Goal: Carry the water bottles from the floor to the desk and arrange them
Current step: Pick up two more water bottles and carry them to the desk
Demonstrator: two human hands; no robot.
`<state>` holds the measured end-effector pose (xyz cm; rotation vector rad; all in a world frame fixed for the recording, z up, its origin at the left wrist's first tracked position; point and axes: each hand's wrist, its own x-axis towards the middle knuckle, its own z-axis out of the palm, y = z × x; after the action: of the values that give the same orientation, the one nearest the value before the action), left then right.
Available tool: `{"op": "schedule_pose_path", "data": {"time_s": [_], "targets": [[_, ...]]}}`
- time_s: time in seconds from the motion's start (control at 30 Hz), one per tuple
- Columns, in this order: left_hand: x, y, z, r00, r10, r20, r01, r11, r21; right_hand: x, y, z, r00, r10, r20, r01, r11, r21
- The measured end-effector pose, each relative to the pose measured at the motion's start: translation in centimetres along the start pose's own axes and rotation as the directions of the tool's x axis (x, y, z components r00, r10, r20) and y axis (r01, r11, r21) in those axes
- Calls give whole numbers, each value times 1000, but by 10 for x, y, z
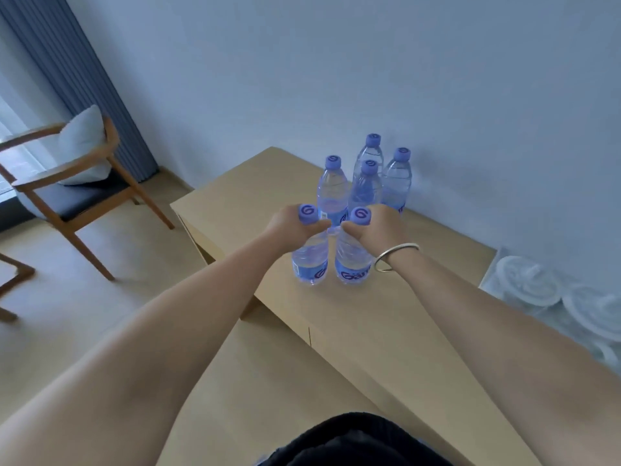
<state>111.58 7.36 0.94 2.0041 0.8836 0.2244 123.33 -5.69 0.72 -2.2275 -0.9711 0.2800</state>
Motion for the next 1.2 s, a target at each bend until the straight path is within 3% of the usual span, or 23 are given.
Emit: {"op": "schedule_pose_path", "data": {"time_s": [0.3, 0.43, 0.53, 0.83, 0.93, 1.07, 1.2], "targets": [[73, 11, 19, 997, 23, 70, -23, 1000, 6, 38, 18, -3, 984, 162, -77, -160, 987, 30], [86, 13, 22, 999, 11, 42, -18, 985, 174, 41, 9, 7, 969, 228, -97, -226, 974, 36], [85, 7, 23, 996, 83, 20, -85, 947, 311, 39, 8, 16, 942, 288, -173, -278, 957, 76], [86, -15, 31, 980, 185, 67, -196, 950, 243, 30, 4, 50, 825, 455, -336, -353, 878, 323], [90, -19, 27, 974, 148, 172, -172, 976, 132, 20, 2, 53, 792, 464, -397, -376, 883, 281], [75, -45, 32, 961, 85, 264, -114, 989, 96, -2, -1, 57, 801, 436, -409, -402, 899, 172], [46, -74, 55, 941, -68, 331, -8, 975, 224, -37, 2, 68, 740, 584, -335, -535, 812, 234]]}}
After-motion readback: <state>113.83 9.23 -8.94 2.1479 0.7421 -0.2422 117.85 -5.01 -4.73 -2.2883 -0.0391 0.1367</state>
